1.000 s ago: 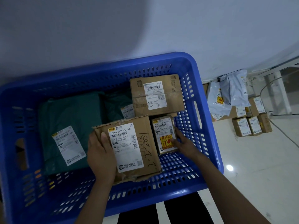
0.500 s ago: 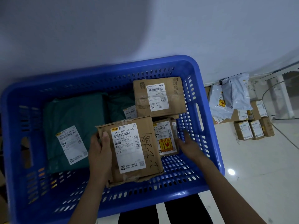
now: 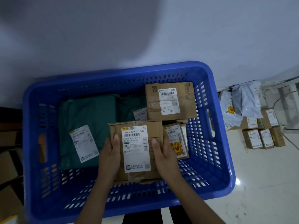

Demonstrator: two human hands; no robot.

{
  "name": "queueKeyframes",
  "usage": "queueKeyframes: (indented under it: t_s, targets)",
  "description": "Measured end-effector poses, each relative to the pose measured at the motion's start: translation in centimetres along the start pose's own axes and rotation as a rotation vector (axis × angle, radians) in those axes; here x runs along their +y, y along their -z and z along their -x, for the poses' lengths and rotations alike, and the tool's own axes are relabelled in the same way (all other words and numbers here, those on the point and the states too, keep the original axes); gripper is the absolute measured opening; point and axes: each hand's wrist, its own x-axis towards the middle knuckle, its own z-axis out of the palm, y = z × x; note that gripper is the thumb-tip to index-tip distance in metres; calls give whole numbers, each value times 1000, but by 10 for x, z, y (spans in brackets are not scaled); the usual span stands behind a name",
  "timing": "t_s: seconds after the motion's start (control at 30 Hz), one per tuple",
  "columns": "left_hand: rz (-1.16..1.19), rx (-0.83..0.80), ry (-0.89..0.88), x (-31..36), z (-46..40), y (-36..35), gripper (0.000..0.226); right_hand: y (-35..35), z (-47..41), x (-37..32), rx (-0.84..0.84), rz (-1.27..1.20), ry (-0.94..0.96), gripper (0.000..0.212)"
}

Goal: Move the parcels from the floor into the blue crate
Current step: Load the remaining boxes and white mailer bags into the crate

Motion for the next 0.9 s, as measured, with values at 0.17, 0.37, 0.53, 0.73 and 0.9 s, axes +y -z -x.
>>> queueKeyframes:
  t_s: [0.17,0.37,0.53,0.73,0.9]
  targets:
    - [17,71,-56,-9,8,-12,35,-4,3,15,91,81,28,54]
    - [23,38,-42,-15,3,-10,41,-9,1,24,115,183,-11,69]
    - [-30,6,-39,-5,3,-7,43,-8,-3,22,88,208,-43,71]
    - [-257,-97,83,0,6,8,71,4,1,-7,-15,425,-183,69]
    - [-352,-62,94,33,30,35,66,35,24,-56,22,377,-204,77]
